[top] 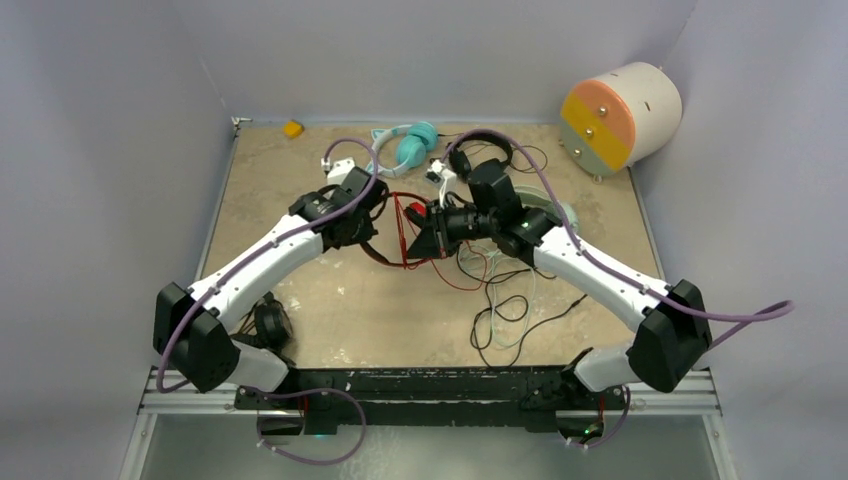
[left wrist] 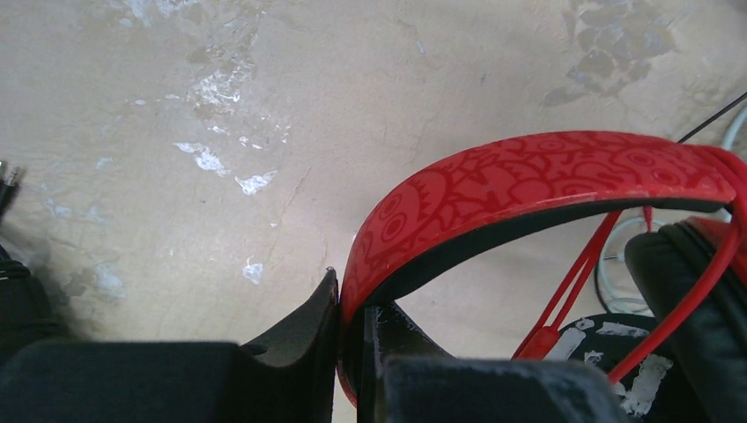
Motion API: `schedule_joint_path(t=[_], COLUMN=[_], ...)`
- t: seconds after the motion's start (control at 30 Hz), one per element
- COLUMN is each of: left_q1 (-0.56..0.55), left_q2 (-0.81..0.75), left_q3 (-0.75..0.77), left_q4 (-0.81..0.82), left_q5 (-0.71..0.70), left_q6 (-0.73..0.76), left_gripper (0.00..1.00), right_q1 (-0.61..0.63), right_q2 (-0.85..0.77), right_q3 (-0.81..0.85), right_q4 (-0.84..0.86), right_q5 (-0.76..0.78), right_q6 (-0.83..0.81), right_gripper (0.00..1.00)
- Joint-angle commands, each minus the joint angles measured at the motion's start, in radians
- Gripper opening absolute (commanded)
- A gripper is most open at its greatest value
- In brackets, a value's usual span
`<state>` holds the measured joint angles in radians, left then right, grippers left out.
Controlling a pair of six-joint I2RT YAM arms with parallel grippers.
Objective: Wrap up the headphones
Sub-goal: Wrap the headphones cable around the headphones.
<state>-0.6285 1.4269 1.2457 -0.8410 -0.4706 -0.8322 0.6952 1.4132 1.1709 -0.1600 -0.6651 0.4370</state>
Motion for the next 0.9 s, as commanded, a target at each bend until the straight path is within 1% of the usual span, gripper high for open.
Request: schedule_joint_path(t=[0.0, 0.1, 0.2, 0.27, 0.4, 0.5, 0.63, 0.7, 0.73, 0.8, 0.87], left_q1=[0.089, 0.126, 0.151, 0.161, 0.165, 0.166, 0.169, 0.170, 0.170, 0.170, 0.170], left_q2=[-0.058, -0.085, -0.111, -0.127, -0.153, -0.163, -0.175, -0.187, -0.196, -0.215, -0.235], left_q3=[0.059, 0.060, 0.061, 0.063, 0.067, 0.085, 0.141, 0.168, 0.180, 0.201, 0.219], left_q4=[0.054, 0.072, 0.079, 0.082, 0.092, 0.081, 0.035, 0.018, 0.011, 0.000, -0.008], left_q5=[0.034, 0.056, 0.051, 0.044, 0.034, 0.030, 0.042, 0.051, 0.058, 0.077, 0.104], left_q6=[-0.124, -0.142, -0.157, -0.165, -0.167, -0.140, -0.091, -0.068, -0.055, -0.027, 0.010], left_gripper=[0.00, 0.00, 0.00, 0.00, 0.00, 0.00, 0.00, 0.00, 0.00, 0.00, 0.00], right_q1=[0.067, 0.103, 0.130, 0.151, 0.197, 0.218, 0.219, 0.219, 0.219, 0.217, 0.217], right_q2=[-0.049, -0.043, -0.054, -0.060, -0.063, -0.059, -0.059, -0.058, -0.056, -0.052, -0.051], right_q3=[-0.067, -0.117, -0.172, -0.198, -0.231, -0.253, -0.309, -0.342, -0.362, -0.409, -0.467], right_q4=[0.110, 0.151, 0.214, 0.242, 0.276, 0.303, 0.389, 0.448, 0.470, 0.526, 0.601], right_q5=[-0.031, 0.019, 0.082, 0.137, 0.251, 0.294, 0.303, 0.315, 0.318, 0.309, 0.336], right_q6=[0.053, 0.067, 0.081, 0.078, 0.048, 0.014, -0.021, -0.035, -0.038, -0.014, -0.002], right_gripper=[0.00, 0.00, 0.09, 0.10, 0.07, 0.03, 0.03, 0.06, 0.06, 0.03, 0.00])
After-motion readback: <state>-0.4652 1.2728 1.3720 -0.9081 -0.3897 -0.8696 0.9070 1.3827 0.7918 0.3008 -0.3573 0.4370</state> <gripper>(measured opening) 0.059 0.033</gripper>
